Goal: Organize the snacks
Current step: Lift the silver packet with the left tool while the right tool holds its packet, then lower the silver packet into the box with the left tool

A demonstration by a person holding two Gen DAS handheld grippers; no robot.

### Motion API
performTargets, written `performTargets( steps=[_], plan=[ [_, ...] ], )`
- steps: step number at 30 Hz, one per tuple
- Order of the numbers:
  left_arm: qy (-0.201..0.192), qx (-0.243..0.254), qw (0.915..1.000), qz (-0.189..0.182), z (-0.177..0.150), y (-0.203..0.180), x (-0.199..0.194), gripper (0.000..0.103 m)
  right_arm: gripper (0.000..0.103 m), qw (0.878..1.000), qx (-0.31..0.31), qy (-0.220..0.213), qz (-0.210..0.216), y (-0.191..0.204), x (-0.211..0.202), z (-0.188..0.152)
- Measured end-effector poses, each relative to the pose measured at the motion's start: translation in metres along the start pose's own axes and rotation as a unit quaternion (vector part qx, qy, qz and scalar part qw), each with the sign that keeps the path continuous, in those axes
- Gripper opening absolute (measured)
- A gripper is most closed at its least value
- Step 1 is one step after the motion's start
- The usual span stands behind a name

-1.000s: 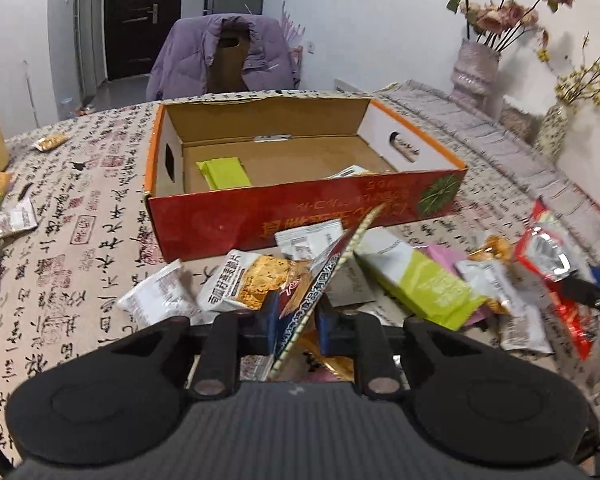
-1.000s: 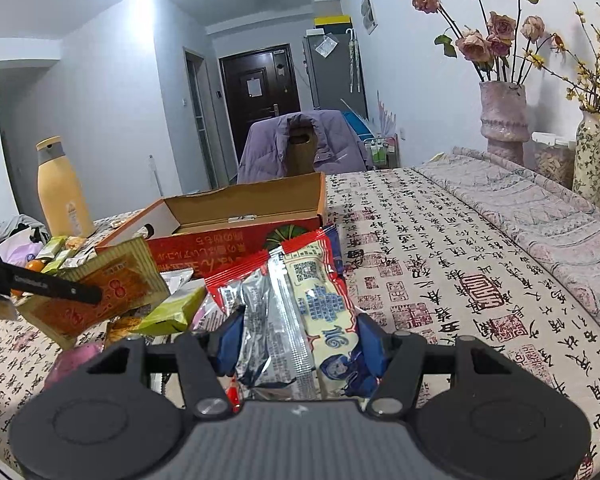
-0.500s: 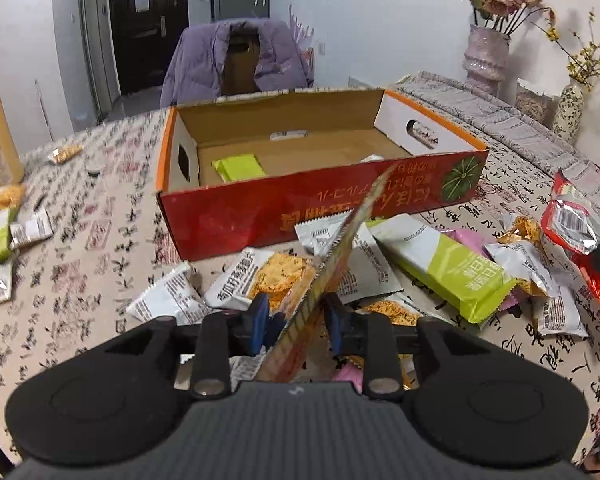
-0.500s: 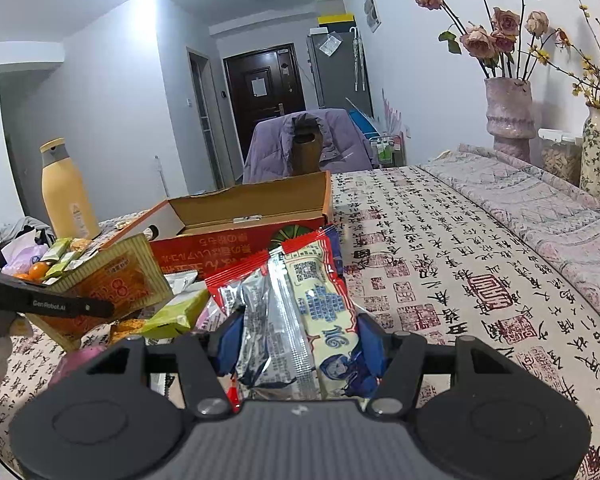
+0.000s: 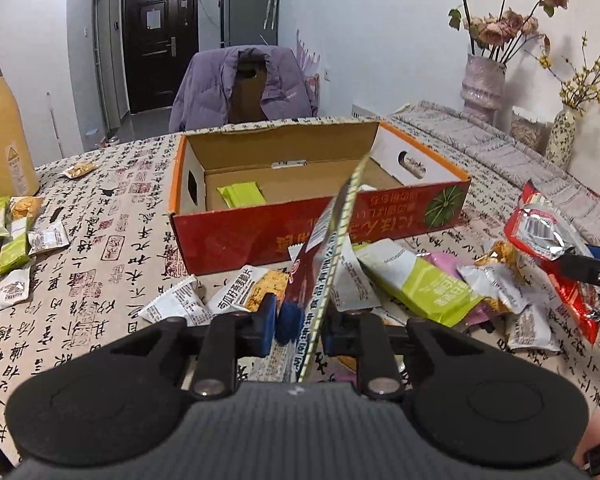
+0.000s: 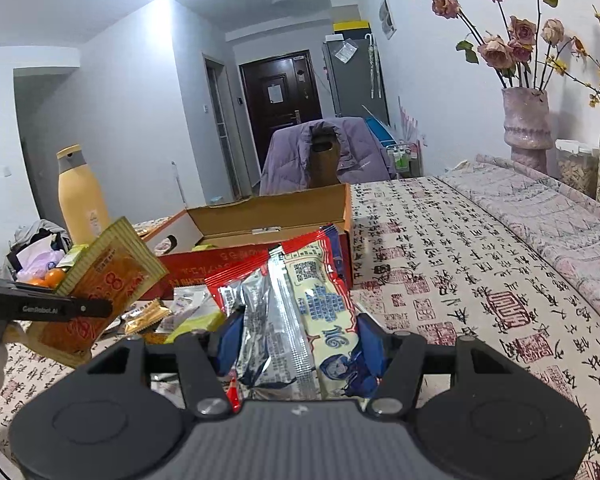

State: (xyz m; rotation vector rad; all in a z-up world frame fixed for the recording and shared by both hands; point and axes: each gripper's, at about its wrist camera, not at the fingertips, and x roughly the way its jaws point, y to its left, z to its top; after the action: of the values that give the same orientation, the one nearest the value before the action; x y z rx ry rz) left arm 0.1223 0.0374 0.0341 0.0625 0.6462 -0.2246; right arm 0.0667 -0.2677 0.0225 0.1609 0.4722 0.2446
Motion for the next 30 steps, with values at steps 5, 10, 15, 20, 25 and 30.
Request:
performTargets(
  steps=[5, 10, 15, 20, 25, 30],
  plan=[
    [-0.020, -0.004, 0.9998, 0.005, 0.005, -0.003, -0.012, 0.017, 0.059, 1.000, -0.004, -0.007, 0.008, 0.002, 0.001, 0.005],
    [-0.037, -0.010, 0.9992, 0.007, 0.014, -0.005, -0.021, 0.016, 0.059, 1.000, -0.007, -0.012, 0.015, 0.004, 0.004, 0.011],
    [-0.055, -0.021, 0.9983, 0.007, 0.027, -0.007, -0.028, 0.016, 0.059, 1.000, -0.008, -0.019, 0.020, 0.006, 0.008, 0.020],
    [-0.080, -0.030, 0.9963, 0.004, 0.046, -0.008, -0.035, 0.016, 0.059, 0.999, -0.012, -0.031, 0.026, 0.008, 0.015, 0.036],
    [-0.099, -0.041, 0.9942, 0.004, 0.069, -0.007, -0.035, 0.016, 0.059, 0.999, -0.015, -0.040, 0.029, 0.012, 0.030, 0.055],
    [-0.110, -0.055, 0.9924, 0.002, 0.092, -0.005, -0.024, 0.016, 0.059, 0.998, -0.017, -0.044, 0.032, 0.016, 0.053, 0.076]
  ],
)
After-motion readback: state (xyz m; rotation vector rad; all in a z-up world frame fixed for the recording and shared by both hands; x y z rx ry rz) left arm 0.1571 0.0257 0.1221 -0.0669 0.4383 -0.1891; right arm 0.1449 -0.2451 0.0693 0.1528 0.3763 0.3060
